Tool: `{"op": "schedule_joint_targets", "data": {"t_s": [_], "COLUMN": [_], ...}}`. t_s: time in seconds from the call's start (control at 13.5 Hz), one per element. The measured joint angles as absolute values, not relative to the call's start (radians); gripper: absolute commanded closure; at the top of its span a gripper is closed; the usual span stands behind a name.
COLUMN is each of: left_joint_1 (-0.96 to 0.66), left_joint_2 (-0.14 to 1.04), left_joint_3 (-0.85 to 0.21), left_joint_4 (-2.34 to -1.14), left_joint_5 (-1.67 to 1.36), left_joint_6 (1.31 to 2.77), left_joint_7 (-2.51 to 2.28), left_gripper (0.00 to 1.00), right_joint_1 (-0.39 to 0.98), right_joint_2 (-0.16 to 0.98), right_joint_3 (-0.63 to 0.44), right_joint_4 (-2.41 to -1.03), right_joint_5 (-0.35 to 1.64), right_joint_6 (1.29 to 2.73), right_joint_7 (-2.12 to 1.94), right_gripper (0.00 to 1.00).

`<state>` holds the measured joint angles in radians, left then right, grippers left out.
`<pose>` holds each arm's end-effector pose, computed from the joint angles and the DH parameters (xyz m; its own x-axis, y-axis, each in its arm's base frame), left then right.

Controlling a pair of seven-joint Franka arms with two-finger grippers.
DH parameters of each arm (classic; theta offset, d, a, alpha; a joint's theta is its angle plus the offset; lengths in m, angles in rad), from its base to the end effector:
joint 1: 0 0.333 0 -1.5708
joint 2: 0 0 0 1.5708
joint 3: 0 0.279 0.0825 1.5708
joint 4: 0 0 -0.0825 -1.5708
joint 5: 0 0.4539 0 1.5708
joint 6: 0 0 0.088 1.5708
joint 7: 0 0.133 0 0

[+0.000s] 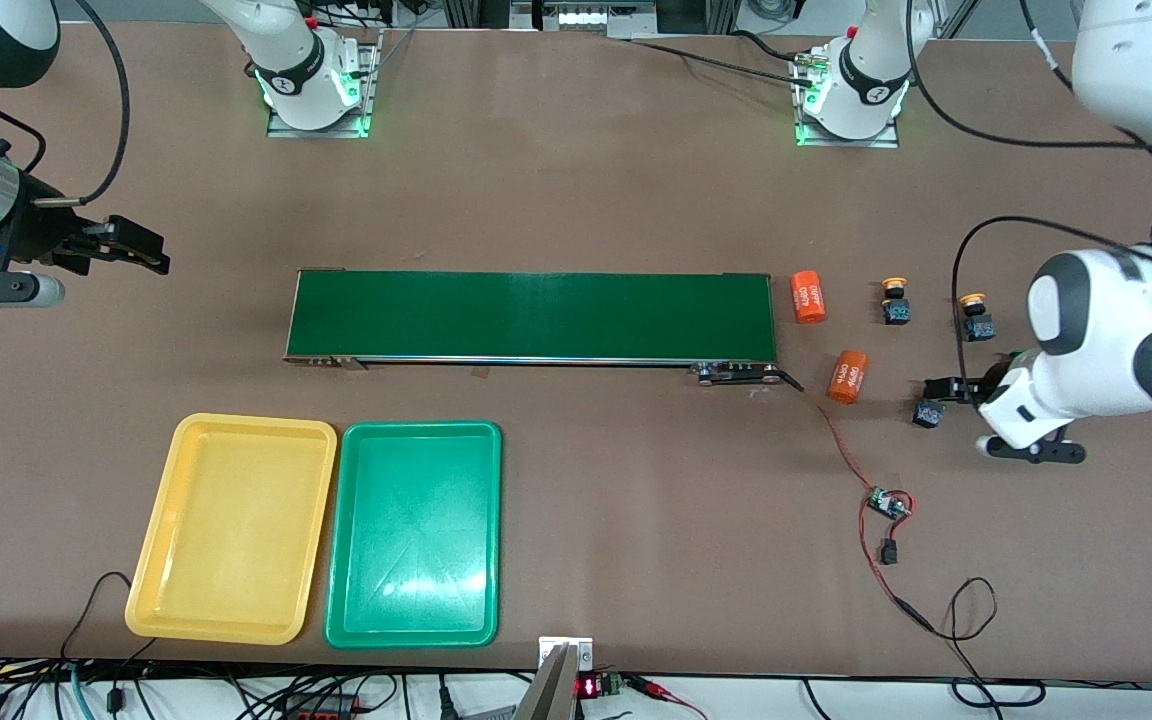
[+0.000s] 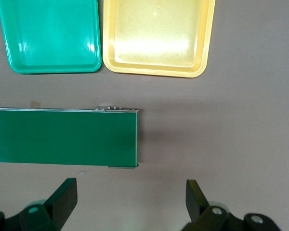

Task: Sort buttons by color to trays
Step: 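Lower the left gripper onto a green-based push button and grasp it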

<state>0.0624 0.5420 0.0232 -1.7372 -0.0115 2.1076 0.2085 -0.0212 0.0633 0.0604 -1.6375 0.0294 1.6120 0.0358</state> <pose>0.6746 0.0570 0.1508 0.9786 -0.1192 -0.1676 -0.1154 -0.9928 0.0321 0.6360 0.0281 0.4890 0.9960 0.0023 -0.0897 -0.0004 -0.9996 -0.0298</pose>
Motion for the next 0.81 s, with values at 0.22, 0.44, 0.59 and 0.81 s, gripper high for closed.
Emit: {"op": "schedule_joint_targets", "data": {"t_s": [0.22,0.44,0.59,0.81], "left_joint_1": [0.062,0.062,0.064,0.075], "left_joint_2": [0.614,0.648,0.668,0.700], "left_joint_3": [0.023,0.023,0.024,0.024], "left_joint_4": [-1.736,-1.735,-1.736,-1.740], "left_joint_5": [-0.011,-0.008,-0.007,-0.007], "left_joint_6": [2.183,2.201,2.215,2.235], "left_joint_7": [0.342,0.412,0.445,0.485], "left_gripper": [0.00,0.00,0.02,0.65], "right_joint_1": [-0.021,-0.021,-0.021,-0.021], "right_joint_2": [0.064,0.064,0.064,0.064], "right_joint_3": [0.060,0.060,0.060,0.060], "right_joint_4": [-1.638,-1.638,-1.638,-1.638], "right_joint_5": [0.029,0.029,0.029,0.029], "right_joint_6": [1.620,1.623,1.625,1.629], "right_joint_7": [0.036,0.036,0.036,0.036], "right_gripper": [0.00,0.00,0.00,0.00]}}
